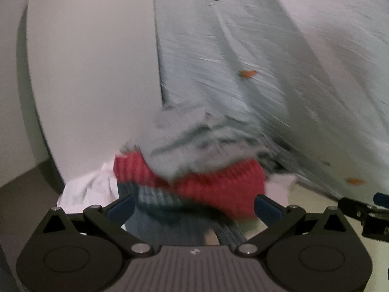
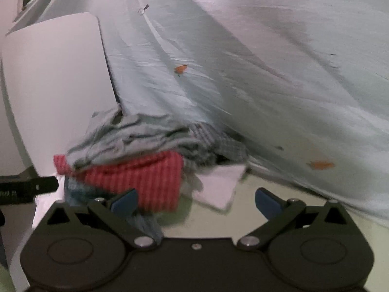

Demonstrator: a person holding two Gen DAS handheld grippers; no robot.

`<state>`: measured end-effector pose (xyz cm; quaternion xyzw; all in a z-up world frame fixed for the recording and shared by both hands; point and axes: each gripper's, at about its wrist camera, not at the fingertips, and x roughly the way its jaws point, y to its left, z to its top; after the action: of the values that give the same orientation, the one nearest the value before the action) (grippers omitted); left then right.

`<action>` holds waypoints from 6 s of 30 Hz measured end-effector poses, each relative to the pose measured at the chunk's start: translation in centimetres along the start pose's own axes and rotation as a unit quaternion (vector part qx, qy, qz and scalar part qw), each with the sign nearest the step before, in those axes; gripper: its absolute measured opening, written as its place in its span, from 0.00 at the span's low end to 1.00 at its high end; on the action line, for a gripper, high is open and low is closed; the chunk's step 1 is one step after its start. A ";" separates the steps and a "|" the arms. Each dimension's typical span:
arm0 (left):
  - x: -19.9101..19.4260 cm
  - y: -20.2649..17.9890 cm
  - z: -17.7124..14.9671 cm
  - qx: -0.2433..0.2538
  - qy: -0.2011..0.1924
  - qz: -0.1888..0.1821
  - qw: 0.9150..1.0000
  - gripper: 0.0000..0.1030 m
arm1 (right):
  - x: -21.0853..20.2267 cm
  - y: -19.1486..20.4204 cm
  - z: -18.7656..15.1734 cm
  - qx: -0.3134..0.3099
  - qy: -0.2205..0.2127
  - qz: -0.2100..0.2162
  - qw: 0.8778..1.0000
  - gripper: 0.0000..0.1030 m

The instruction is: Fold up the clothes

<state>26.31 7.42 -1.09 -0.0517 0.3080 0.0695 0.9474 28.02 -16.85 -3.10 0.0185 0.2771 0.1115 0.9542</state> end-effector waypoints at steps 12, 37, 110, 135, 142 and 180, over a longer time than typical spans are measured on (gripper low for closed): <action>17.9 2.6 8.5 -0.021 0.032 -0.025 0.999 0.94 | 23.2 0.7 7.0 0.107 0.045 0.117 0.986 1.00; -2.8 -9.4 8.5 0.022 -0.118 -0.200 0.973 0.13 | 2.7 -3.9 6.2 0.091 -0.158 0.106 0.977 0.04; -4.8 -18.8 -18.3 0.052 0.245 -0.173 0.952 0.46 | -15.0 -26.0 -28.2 0.273 0.173 -0.228 0.918 0.70; 7.5 -20.5 -16.8 0.066 0.261 -0.085 0.959 0.72 | -2.2 -23.4 -14.2 0.053 0.068 -0.394 0.915 0.89; 9.4 -17.7 -16.5 0.026 0.277 -0.079 0.957 0.73 | 0.3 -21.6 -12.0 0.073 0.045 -0.337 0.938 0.96; 0.4 -17.2 -16.8 0.064 0.218 -0.141 0.964 0.75 | -19.8 -23.3 -24.3 0.205 0.064 -0.322 0.922 0.05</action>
<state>19.76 -11.81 -13.85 -0.0477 0.5004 -0.0977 0.8589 3.46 -44.60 -15.54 0.1158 0.3453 -0.2603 0.8942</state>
